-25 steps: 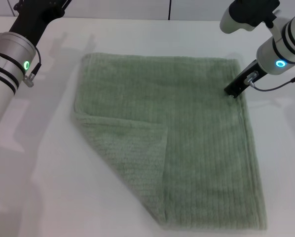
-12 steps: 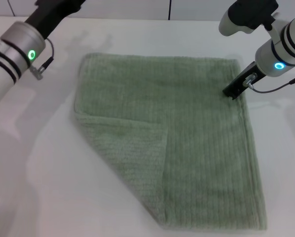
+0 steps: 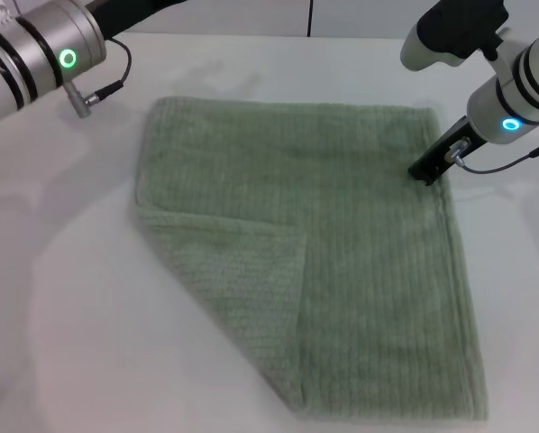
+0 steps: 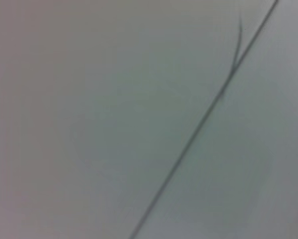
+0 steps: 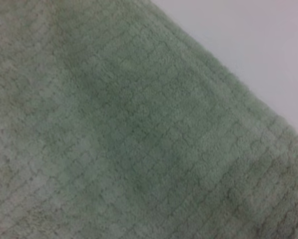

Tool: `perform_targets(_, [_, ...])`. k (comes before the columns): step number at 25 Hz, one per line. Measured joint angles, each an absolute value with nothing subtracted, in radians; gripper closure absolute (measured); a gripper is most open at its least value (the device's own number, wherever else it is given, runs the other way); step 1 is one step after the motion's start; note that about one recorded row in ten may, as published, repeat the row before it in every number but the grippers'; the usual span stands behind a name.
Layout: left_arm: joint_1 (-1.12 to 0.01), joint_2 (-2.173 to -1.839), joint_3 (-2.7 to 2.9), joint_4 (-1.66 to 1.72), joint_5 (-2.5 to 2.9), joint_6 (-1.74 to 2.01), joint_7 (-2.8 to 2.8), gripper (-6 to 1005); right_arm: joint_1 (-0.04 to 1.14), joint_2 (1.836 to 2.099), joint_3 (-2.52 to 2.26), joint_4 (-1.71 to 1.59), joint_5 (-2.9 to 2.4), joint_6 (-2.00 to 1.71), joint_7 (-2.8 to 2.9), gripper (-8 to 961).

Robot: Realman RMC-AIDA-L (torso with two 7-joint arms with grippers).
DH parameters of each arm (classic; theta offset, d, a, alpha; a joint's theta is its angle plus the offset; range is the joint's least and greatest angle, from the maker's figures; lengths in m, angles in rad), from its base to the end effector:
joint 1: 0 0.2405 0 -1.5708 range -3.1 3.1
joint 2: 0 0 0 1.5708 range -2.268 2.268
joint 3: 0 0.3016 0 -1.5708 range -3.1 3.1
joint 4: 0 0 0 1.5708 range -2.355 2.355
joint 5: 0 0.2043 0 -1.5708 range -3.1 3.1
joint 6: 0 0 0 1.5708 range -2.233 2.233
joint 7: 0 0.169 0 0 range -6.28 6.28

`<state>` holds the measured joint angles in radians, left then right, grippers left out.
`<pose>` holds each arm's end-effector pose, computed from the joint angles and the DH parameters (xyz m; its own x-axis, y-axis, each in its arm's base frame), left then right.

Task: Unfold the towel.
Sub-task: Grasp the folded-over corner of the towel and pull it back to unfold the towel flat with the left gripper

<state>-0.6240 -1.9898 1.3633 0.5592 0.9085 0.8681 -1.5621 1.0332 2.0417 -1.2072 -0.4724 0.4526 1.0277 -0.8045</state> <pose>-0.2267 0.4706 -0.0202 0.3813 0.3758 0.8446 0.8243 -0.5517 -0.1267 0.2380 0.4738 -0.0884 0.7511 -0.6102 0.2519 -0.4327 -0.7432 -0.5102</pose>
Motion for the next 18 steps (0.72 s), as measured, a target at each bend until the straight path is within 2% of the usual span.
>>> perform_targets(7, [-0.626, -1.964, 1.293, 0.689, 1.239, 0.957, -1.846, 241, 1.035, 2.042, -1.207, -0.471, 0.452, 1.027, -0.806, 954])
perform_targets(18, [-0.682, -1.958, 1.091, 0.777, 1.708, 1.174, -2.064, 246, 1.038, 2.041, -1.207, -0.471, 0.452, 1.026, -0.808, 953])
